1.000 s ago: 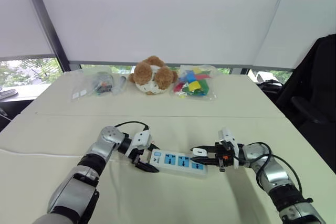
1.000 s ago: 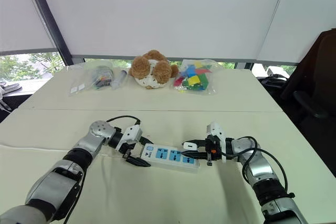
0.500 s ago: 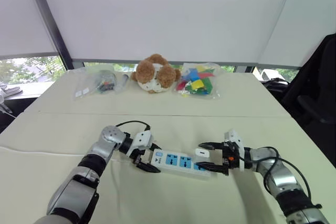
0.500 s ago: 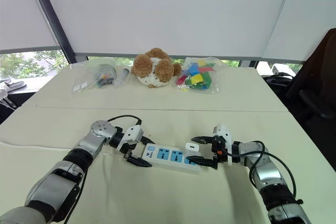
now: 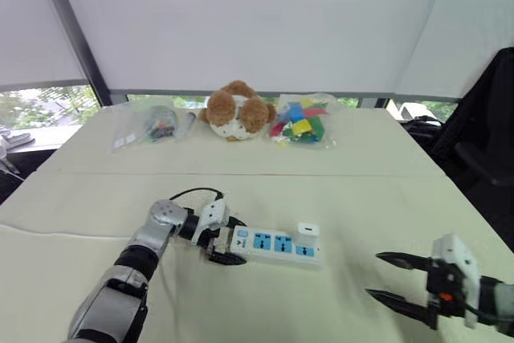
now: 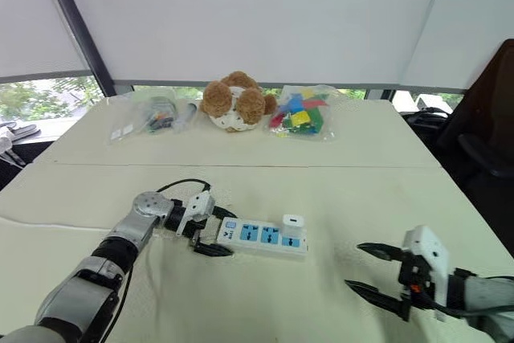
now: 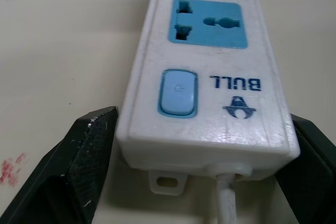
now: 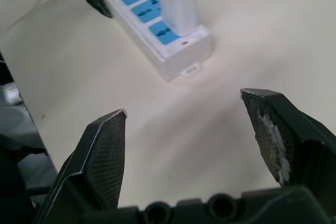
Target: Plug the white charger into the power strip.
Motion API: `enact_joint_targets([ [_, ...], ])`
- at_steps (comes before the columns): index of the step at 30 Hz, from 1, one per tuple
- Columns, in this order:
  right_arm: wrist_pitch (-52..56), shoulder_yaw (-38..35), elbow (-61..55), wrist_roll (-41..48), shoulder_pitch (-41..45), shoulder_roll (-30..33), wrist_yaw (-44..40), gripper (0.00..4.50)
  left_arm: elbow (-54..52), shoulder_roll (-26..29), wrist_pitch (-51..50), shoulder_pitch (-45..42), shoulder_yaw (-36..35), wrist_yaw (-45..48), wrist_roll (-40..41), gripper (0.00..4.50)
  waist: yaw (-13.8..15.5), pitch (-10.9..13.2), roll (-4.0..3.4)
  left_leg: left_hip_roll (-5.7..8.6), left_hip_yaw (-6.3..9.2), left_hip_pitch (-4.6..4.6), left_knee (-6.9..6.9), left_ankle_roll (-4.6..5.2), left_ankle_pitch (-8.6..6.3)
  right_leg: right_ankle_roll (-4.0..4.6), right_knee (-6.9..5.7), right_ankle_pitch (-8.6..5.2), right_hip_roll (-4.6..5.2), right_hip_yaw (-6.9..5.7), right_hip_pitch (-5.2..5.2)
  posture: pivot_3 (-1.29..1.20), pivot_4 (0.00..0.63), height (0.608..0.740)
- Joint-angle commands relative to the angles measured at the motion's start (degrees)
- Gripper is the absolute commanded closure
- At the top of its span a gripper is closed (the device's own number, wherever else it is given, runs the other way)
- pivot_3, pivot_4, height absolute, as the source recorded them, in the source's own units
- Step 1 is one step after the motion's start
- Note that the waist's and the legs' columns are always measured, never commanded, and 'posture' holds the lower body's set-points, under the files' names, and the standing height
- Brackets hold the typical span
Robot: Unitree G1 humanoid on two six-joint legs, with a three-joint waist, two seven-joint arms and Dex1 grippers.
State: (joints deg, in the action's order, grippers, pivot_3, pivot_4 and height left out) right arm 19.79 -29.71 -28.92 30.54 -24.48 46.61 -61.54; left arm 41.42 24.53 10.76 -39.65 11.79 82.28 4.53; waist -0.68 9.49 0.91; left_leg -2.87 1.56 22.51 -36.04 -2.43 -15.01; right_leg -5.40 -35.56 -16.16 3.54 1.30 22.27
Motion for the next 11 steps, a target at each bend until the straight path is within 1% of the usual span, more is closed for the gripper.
enact_joint_targets([
  [1, 2.26, -3.28, -1.68, 1.65, -1.59, 0.33, 1.01, 0.7, -14.46, 4.41, -10.1, 6.13, -3.04, -2.48, 3.15, 0.03, -0.36, 0.09, 0.05, -0.01, 0.0, 0.01, 0.04, 0.0, 0.0, -0.01, 0.01, 0.0, -0.01, 0.02, 0.04, 0.0, 0.15, 0.739],
  [4, 4.99, -3.74, -0.1, 2.55, -1.91, 0.2, 2.01, 0.7, -28.57, 8.58, -23.98, 11.91, -6.37, -5.58, 7.86, 0.03, -0.23, 0.3, 0.05, -0.03, 0.02, 0.06, 0.18, 0.0, 0.0, -0.14, -0.03, -0.06, -0.07, 0.08, 0.18, 0.0, 0.15, 0.739],
  [5, 6.09, -2.67, 0.54, 3.09, -0.7, -0.5, 3.27, 0.7, -32.89, 10.56, -32.77, 14.12, -9.26, -7.04, 11.89, 0.03, -0.07, 0.37, 0.02, -0.05, 0.04, 0.07, 0.2, 0.0, 0.0, -0.15, -0.05, -0.07, -0.09, 0.08, 0.2, 0.0, 0.15, 0.739],
  [7, 7.03, -1.1, 2.65, 3.15, 1.65, -1.04, 4.6, 0.7, -37.22, 13.2, -43.68, 18.11, -16.09, -10.31, 18.48, 0.03, -0.17, 0.52, -0.02, -0.05, 0.06, 0.09, 0.21, 0.0, 0.0, -0.16, -0.11, -0.08, -0.09, 0.07, 0.23, 0.0, 0.15, 0.739],
  [8, 7.05, -0.8, 3.55, 2.88, 2.44, -1.02, 4.8, 0.7, -38.48, 13.87, -46.6, 19.32, -17.98, -11.78, 20.12, 0.03, -0.06, 0.65, -0.1, -0.07, 0.06, 0.09, 0.21, 0.0, 0.0, -0.15, -0.13, -0.08, -0.09, 0.07, 0.26, 0.0, 0.15, 0.739],
  [11, 8.87, -1.05, 7.36, 4.46, 7.17, -1.77, 7.41, 0.7, -38.51, 12.55, -46.9, 22.13, -24.06, -18.18, 22.16, 0.03, 0.1, 0.76, -0.21, -0.02, 0.04, 0.09, 0.17, 0.0, 0.0, -0.14, -0.12, -0.1, -0.04, 0.07, 0.25, 0.0, 0.15, 0.739],
])
